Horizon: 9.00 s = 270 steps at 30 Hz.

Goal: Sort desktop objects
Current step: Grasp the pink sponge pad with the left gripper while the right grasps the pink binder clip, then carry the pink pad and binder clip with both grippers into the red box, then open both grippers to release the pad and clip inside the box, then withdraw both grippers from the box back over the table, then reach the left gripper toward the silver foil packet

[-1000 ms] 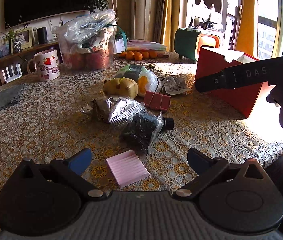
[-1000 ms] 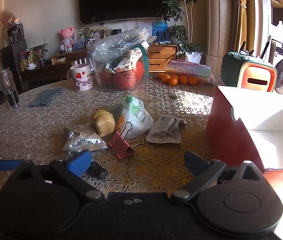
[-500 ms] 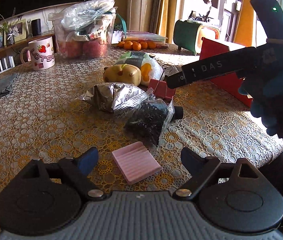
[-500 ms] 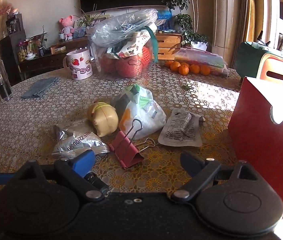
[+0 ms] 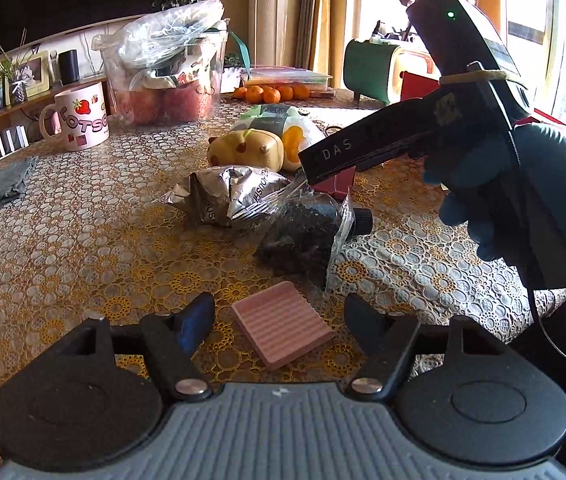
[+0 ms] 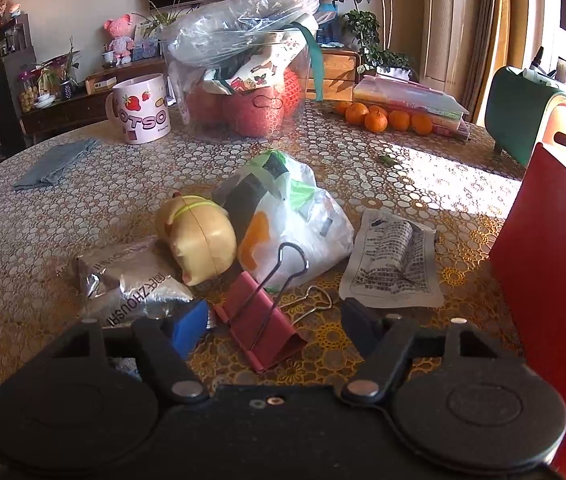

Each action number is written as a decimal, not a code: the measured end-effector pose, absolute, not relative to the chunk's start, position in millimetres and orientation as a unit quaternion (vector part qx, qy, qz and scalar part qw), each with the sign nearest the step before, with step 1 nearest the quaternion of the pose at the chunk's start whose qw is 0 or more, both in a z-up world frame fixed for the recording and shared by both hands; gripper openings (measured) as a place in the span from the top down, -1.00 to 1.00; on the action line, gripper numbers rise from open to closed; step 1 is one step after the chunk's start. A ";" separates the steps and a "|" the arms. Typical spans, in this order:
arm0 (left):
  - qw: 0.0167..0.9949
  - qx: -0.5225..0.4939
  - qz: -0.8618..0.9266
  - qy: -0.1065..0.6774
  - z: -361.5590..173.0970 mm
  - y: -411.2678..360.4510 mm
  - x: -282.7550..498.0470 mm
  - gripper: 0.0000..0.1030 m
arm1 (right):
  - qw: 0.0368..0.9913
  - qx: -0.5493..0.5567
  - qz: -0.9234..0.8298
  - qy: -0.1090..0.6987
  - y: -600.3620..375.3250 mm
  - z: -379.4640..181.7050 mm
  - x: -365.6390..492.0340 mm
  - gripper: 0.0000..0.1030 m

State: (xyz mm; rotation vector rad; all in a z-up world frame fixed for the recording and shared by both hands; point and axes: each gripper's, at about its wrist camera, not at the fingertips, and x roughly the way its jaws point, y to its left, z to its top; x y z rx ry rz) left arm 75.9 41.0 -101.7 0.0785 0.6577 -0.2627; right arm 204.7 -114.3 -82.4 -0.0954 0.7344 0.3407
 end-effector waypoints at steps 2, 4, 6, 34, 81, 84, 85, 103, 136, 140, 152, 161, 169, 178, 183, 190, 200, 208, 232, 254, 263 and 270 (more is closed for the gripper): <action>0.938 0.045 -0.128 0.320 -102.1 40.1 75.6 -0.30 | 0.917 -0.049 0.164 0.359 -112.2 -84.0 206.2 -0.23; 0.938 0.046 -0.126 0.319 -102.0 40.2 75.8 -0.26 | 0.917 -0.046 0.161 0.362 -111.8 -85.2 207.9 -0.17; 0.939 0.047 -0.124 0.317 -101.9 40.0 75.6 -0.19 | 0.917 -0.040 0.162 0.362 -113.0 -85.4 207.6 -0.10; 0.939 0.026 -0.119 0.321 -88.5 33.6 72.6 0.09 | 0.927 -0.036 0.174 0.330 -137.9 -64.5 173.5 0.86; 0.939 0.045 -0.223 0.257 38.8 -120.9 85.9 0.09 | 0.967 0.046 0.154 0.197 -325.7 59.9 87.0 0.97; 0.936 0.054 -0.234 0.256 43.2 -141.7 97.6 0.09 | 0.969 0.048 0.143 0.195 -342.1 59.4 94.2 0.97; 0.935 0.057 -0.238 0.256 44.0 -148.7 101.6 0.09 | 0.970 0.051 0.139 0.195 -347.8 58.8 97.0 0.97; 0.913 0.110 -0.270 0.286 33.3 -251.0 197.1 0.09 | 0.966 0.077 0.092 0.227 -426.2 22.1 140.1 0.97; 0.842 0.146 -0.258 0.451 -33.6 -322.1 320.1 0.08 | 0.912 0.022 0.136 0.387 -428.4 -27.6 201.2 0.84; 0.832 0.142 -0.249 0.475 -37.9 -322.3 325.5 0.08 | 0.909 0.015 0.140 0.392 -426.8 -27.1 200.2 0.66; 0.855 0.103 -0.266 0.434 -9.4 -301.3 302.6 -0.13 | 0.913 0.006 0.141 0.382 -425.9 -13.4 189.7 0.13; 0.884 0.088 -0.265 0.375 18.6 -267.6 248.6 -0.12 | 0.919 0.004 0.141 0.369 -418.2 1.8 173.0 -0.12; 0.902 0.059 -0.256 0.343 39.3 -223.8 202.7 -0.12 | 0.930 -0.024 0.154 0.333 -393.4 20.2 146.3 -0.43; 0.916 0.036 -0.238 0.320 52.9 -169.3 160.2 -0.20 | 0.932 -0.021 0.176 0.318 -358.2 36.5 125.5 -0.61; 0.925 0.032 -0.217 0.311 53.6 -139.3 141.0 -0.30 | 0.934 -0.006 0.181 0.309 -339.2 41.9 117.0 -0.70; 0.934 0.021 -0.191 0.300 48.0 -95.1 118.1 -0.32 | 0.936 0.013 0.180 0.301 -312.5 45.2 112.2 -0.82; 0.942 -0.002 -0.161 0.294 33.6 -39.8 98.2 -0.42 | 0.934 0.010 0.192 0.301 -267.2 43.2 111.1 -0.85; 0.944 -0.012 -0.131 0.302 14.4 -0.3 95.3 -0.50 | 0.929 -0.003 0.202 0.311 -231.1 34.0 120.8 -0.85; 0.930 -0.025 -0.041 0.365 -53.4 46.7 174.2 -0.98 | 0.910 -0.055 0.201 0.359 -175.5 -19.2 191.4 -0.82; 0.922 0.021 -0.057 0.381 -87.1 37.1 217.7 -0.98 | 0.902 -0.085 0.162 0.391 -165.3 -86.3 271.8 -0.79; 0.920 0.008 -0.081 0.383 -93.1 35.7 222.3 -0.98 | 0.904 -0.066 0.161 0.391 -169.7 -94.8 280.0 -0.78; 0.919 0.017 -0.086 0.385 -98.2 32.6 221.1 -0.95 | 0.907 -0.062 0.161 0.383 -171.1 -94.5 281.7 -0.61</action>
